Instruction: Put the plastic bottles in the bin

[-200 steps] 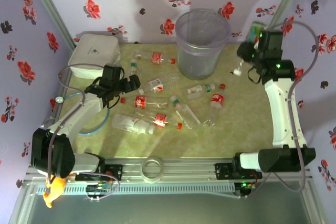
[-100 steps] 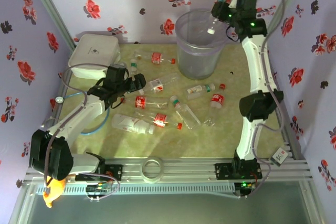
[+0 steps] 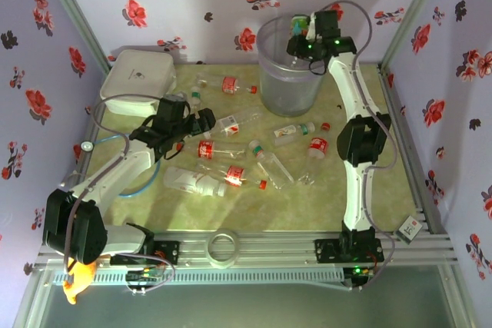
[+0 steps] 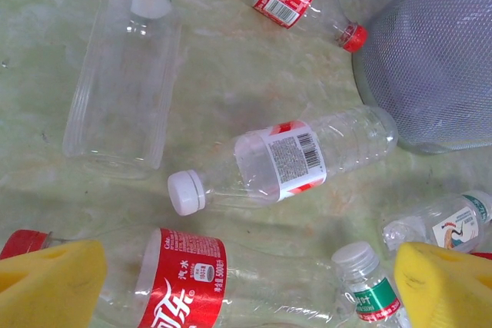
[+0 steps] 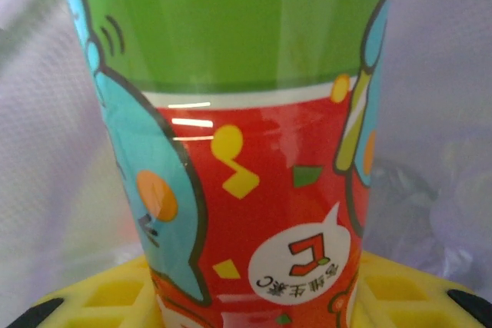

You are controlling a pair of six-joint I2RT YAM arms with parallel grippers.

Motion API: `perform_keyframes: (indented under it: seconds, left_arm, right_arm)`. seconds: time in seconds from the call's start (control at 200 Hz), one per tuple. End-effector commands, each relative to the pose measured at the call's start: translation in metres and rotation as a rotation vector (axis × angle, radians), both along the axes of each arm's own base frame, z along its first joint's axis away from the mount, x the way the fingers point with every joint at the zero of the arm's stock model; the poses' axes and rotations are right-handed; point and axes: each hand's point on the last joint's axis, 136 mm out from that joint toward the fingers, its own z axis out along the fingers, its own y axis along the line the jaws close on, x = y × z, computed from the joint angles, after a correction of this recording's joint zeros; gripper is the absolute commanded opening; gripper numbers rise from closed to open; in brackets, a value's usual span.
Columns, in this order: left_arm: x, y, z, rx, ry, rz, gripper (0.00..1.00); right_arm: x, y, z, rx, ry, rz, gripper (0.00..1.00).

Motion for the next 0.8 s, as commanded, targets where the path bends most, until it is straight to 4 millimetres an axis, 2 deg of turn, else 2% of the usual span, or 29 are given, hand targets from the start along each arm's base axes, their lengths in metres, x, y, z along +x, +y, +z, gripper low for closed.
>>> perform_keyframes:
  seconds: [0.0, 0.195, 0.34, 0.52, 0.71, 0.795]
  left_arm:
    - [0.002, -0.006, -0.002, -0.018, -0.001, -0.004, 0.97]
    - [0.004, -0.007, -0.005, -0.015, 0.006, -0.006, 0.97]
    - [0.004, -0.008, -0.004, -0.015, 0.004, -0.007, 0.97]
    - [0.005, -0.008, -0.004, -0.01, 0.003, -0.011, 0.97]
    - [0.006, -0.009, -0.003, -0.009, 0.001, -0.013, 0.97]
    - [0.006, -0.009, -0.005, -0.007, 0.006, -0.013, 0.97]
  right_arm:
    - [-0.007, 0.006, -0.005, -0.053, -0.012, 0.029, 0.44]
    - [-0.006, 0.004, -0.04, -0.113, 0.055, 0.027, 0.47]
    - [-0.005, 0.003, -0.056, -0.152, 0.087, 0.031, 0.57]
    - [-0.005, 0.004, -0.058, -0.164, 0.086, 0.036, 0.67]
    - [-0.004, 0.005, -0.052, -0.16, 0.071, 0.038, 0.71]
    - [-0.003, 0.006, -0.045, -0.161, 0.058, 0.042, 0.78]
